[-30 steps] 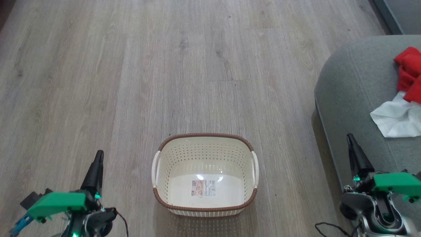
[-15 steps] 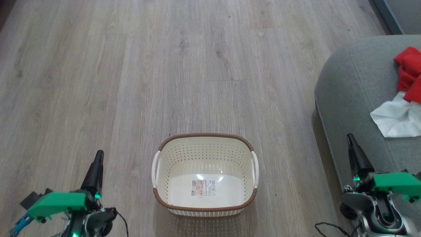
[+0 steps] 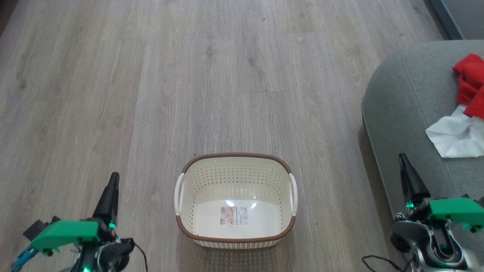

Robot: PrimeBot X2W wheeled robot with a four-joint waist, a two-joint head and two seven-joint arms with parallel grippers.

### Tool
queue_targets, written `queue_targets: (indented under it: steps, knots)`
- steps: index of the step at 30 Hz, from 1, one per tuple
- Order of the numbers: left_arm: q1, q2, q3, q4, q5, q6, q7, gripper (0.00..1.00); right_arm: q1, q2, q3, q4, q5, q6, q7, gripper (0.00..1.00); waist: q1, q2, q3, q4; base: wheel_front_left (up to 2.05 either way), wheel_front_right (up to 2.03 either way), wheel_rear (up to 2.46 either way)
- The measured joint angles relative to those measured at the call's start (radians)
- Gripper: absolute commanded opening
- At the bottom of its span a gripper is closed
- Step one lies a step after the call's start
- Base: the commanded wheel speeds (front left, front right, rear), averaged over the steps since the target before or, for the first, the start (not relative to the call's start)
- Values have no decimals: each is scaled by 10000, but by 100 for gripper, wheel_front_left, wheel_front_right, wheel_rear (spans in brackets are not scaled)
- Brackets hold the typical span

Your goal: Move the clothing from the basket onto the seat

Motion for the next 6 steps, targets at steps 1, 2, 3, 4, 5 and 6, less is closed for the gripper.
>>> queue_targets:
  steps: [1, 2, 3, 4, 5, 6]
  knots:
    - [0, 0, 0, 0, 0, 0, 0, 0, 0, 0, 0, 0, 0, 0, 0, 0, 0, 0, 0, 0, 0, 0, 0]
    - [0, 0, 0, 0, 0, 0, 0, 0, 0, 0, 0, 0, 0, 0, 0, 0, 0, 0, 0, 0, 0, 0, 0]
    - [0, 0, 0, 0, 0, 0, 0, 0, 0, 0, 0, 0, 0, 0, 0, 0, 0, 0, 0, 0, 0, 0, 0]
    - [0, 0, 0, 0, 0, 0, 0, 0, 0, 0, 0, 0, 0, 0, 0, 0, 0, 0, 0, 0, 0, 0, 0]
    - [0, 0, 0, 0, 0, 0, 0, 0, 0, 0, 0, 0, 0, 0, 0, 0, 0, 0, 0, 0, 0, 0, 0]
    - [0, 0, 0, 0, 0, 0, 0, 0, 0, 0, 0, 0, 0, 0, 0, 0, 0, 0, 0, 0, 0, 0, 0]
